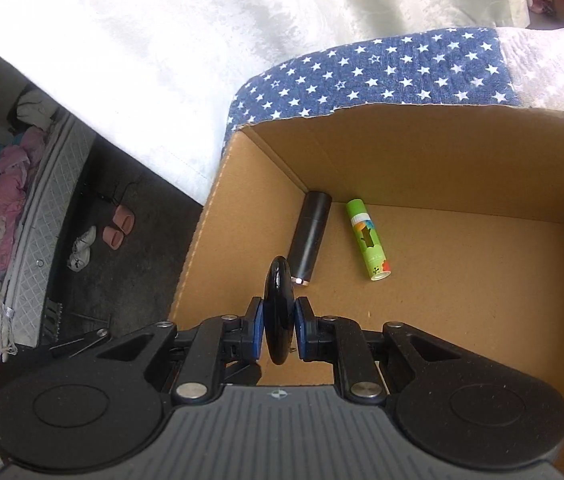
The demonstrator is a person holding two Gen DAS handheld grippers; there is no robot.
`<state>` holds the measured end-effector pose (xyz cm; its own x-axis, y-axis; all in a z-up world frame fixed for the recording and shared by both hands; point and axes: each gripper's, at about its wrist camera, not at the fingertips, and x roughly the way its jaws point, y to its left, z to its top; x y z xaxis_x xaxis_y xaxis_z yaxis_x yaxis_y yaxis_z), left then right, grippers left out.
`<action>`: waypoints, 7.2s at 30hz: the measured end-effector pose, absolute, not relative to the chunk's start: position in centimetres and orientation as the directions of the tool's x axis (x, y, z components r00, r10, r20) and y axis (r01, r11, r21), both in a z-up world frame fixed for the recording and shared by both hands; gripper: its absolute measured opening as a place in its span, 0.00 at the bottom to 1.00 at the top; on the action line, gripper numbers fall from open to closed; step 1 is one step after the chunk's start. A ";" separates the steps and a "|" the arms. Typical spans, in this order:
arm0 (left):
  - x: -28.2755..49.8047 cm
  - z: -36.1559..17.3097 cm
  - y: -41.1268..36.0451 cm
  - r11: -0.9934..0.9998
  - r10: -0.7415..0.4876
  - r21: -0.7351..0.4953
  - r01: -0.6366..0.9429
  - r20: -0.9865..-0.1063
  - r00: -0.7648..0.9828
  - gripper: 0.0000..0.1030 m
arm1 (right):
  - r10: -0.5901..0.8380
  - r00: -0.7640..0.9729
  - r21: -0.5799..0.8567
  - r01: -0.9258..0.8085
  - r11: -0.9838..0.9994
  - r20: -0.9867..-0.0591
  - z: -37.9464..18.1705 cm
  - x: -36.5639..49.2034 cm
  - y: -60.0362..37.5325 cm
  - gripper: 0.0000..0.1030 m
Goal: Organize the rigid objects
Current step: 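Carry the black fob into the box and open the right gripper, then grip the rim of the pink lid with the right gripper, then lift the pink lid over the box and release it inside, then move the right gripper to the black tape roll and grip its edge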
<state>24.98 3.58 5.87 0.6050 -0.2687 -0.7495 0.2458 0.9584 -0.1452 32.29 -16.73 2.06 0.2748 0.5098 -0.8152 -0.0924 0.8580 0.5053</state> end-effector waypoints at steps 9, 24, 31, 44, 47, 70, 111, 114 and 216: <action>23.7 7.6 4.6 0.957 -0.281 -0.158 0.243 -0.707 0.648 0.26 | 0.496 0.301 0.496 -0.083 0.864 -0.814 2.8 33.3 -17.8 0.44; 11.0 9.3 5.0 0.931 -0.355 -0.155 0.330 -0.588 0.726 0.37 | 0.626 0.513 0.593 -0.254 0.764 -0.587 12.9 15.6 -24.9 0.49; 6.1 4.8 1.8 0.881 -0.432 -0.146 0.450 -0.638 0.638 0.38 | 0.595 0.571 0.599 -0.211 0.773 -0.566 9.3 7.9 -27.4 0.49; 3.2 -1.0 -5.7 0.846 -0.345 0.065 0.529 -0.689 0.638 0.49 | 0.467 0.551 0.467 -0.152 0.871 -0.692 -0.6 4.6 -25.6 0.49; 3.7 -1.2 -6.1 0.849 -0.332 0.082 0.522 -0.686 0.648 0.54 | 0.453 0.548 0.447 -0.155 0.881 -0.703 -1.4 4.8 -25.4 0.47; 6.0 -2.9 -7.5 0.846 -0.324 0.077 0.528 -0.713 0.622 0.64 | 0.420 0.564 0.411 -0.151 0.899 -0.711 -3.7 6.5 -25.2 0.21; 8.5 10.2 -5.3 0.877 -0.379 0.137 0.461 -0.393 0.838 0.63 | 0.432 0.685 0.321 -0.293 0.901 -0.587 13.3 12.9 -22.6 0.21; 11.2 10.3 -4.3 0.885 -0.375 0.091 0.457 -0.442 0.815 0.63 | 0.445 0.649 0.323 -0.307 0.895 -0.617 13.0 15.4 -21.7 0.21; 1.7 -2.5 -3.8 0.923 -0.237 0.049 0.382 -0.709 0.664 0.63 | 0.416 0.567 0.339 -0.241 0.909 -0.711 -2.3 4.7 -18.3 0.21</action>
